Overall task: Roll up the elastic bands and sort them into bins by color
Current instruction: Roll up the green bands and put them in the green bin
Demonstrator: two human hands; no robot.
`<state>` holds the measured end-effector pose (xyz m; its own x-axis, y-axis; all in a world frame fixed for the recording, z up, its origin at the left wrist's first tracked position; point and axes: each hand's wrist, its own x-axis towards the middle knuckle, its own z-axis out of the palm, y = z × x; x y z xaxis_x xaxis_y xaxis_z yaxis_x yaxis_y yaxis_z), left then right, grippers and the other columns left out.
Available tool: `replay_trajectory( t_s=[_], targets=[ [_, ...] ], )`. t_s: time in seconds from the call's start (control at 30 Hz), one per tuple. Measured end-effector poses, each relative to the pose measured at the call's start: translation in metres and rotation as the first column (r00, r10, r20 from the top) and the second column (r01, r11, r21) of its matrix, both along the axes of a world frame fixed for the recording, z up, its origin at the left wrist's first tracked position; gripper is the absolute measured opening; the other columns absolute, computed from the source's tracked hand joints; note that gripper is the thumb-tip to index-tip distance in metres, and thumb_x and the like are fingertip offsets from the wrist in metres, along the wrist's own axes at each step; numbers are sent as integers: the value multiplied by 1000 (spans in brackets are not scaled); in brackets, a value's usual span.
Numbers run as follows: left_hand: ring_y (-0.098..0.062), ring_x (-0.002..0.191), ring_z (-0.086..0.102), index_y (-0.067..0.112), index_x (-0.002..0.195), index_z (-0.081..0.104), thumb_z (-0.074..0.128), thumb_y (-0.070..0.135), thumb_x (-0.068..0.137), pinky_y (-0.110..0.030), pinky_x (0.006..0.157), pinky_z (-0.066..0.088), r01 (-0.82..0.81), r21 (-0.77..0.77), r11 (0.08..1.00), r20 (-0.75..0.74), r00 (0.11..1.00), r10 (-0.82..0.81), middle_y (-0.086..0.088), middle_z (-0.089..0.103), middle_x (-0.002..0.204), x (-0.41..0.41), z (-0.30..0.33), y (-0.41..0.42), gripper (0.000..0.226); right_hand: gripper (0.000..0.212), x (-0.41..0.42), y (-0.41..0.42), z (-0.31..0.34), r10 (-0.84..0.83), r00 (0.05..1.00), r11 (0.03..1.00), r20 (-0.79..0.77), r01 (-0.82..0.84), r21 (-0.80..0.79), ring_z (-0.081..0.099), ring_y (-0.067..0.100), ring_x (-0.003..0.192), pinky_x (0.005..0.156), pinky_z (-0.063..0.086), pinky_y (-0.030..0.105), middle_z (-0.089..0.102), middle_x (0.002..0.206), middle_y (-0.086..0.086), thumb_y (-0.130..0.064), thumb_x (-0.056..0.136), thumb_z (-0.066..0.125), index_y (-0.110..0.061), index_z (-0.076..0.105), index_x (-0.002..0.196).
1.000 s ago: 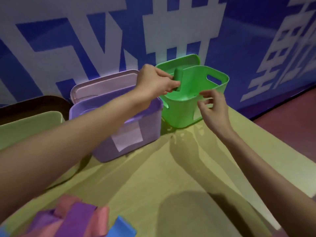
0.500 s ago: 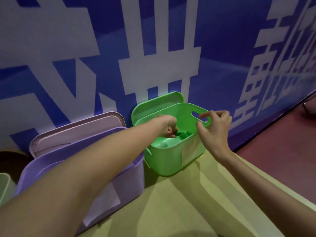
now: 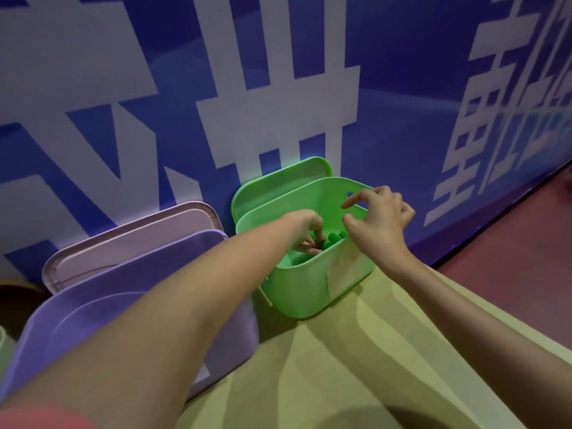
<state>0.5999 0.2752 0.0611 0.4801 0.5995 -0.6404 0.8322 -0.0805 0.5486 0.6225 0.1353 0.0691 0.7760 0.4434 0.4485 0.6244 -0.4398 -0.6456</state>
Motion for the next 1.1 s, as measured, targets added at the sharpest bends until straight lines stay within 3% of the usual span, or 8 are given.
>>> replay_trajectory(
  t_s=[0.1, 0.23, 0.4, 0.5, 0.6, 0.8, 0.97, 1.1],
  targets=[
    [-14, 56, 44, 0, 94, 54, 45, 9, 98, -15, 28, 35, 44, 2, 999, -24, 999, -44, -10, 50, 83, 5, -5, 1, 13, 20, -1, 0, -1, 3, 1000, 1000, 1, -3, 8, 37, 19, 120, 99, 13, 30, 49, 114, -1, -16, 82, 61, -26, 68, 97],
    [-13, 53, 35, 5, 91, 47, 42, 8, 99, -17, 33, 33, 139, 55, 989, -33, 990, -138, -8, 40, 77, 6, -7, -3, 10, 19, 1, 0, -2, 4, 1000, 1000, 6, -4, 12, 38, 18, 119, 98, 13, 30, 50, 113, -1, -16, 82, 61, -26, 68, 97],
    [-8, 22, 30, 10, 74, 40, 39, 11, 99, -13, 28, 25, 209, 56, 976, -48, 977, -206, -5, 32, 66, 10, -11, 1, 25, 19, 2, 1, -2, 5, 1000, 1000, 9, -5, 2, 37, 18, 119, 97, 13, 29, 49, 114, -1, -17, 82, 61, -26, 68, 98],
    [-11, 39, 35, 5, 86, 45, 45, 19, 99, -15, 32, 31, 233, 40, 972, -109, 968, -228, -6, 38, 71, 12, -10, 6, 19, 20, 2, 1, -1, 6, 1000, 1000, 7, -5, -16, 37, 18, 120, 98, 12, 29, 50, 117, 0, -17, 83, 60, -25, 67, 99],
    [-17, 45, 49, -2, 89, 49, 47, 30, 99, -23, 42, 43, 168, 35, 985, -122, 979, -162, -12, 48, 73, 9, -3, 15, 34, 21, 1, -2, 1, 13, 1000, 999, -2, -13, -49, 36, 20, 122, 99, 13, 30, 50, 121, 2, -19, 84, 60, -24, 66, 104],
    [-20, 75, 58, 1, 98, 51, 47, 30, 100, -30, 65, 49, 127, 105, 986, 67, 989, -134, -13, 59, 88, -24, 41, 25, 29, 33, -12, -9, 19, 79, 995, 985, -57, -87, -150, 40, 25, 129, 109, 17, 37, 49, 133, 10, -27, 91, 57, -17, 59, 123],
    [-17, 72, 60, -1, 104, 57, 54, 20, 97, -31, 70, 51, 197, 282, 939, 211, 942, -261, -10, 62, 86, -81, 88, 8, 23, 38, -53, -28, 42, 153, 987, 980, -42, -157, -123, 40, 26, 130, 109, 20, 39, 47, 137, 11, -27, 94, 56, -12, 55, 128],
    [-13, 67, 60, -3, 105, 58, 57, 13, 94, -25, 61, 52, 157, 444, 882, 277, 912, -302, -7, 63, 79, -143, 115, -10, 20, 37, -94, -43, 57, 222, 974, 969, -32, -224, -106, 38, 28, 131, 109, 22, 42, 46, 136, 13, -28, 94, 57, -12, 54, 128]
  ],
)
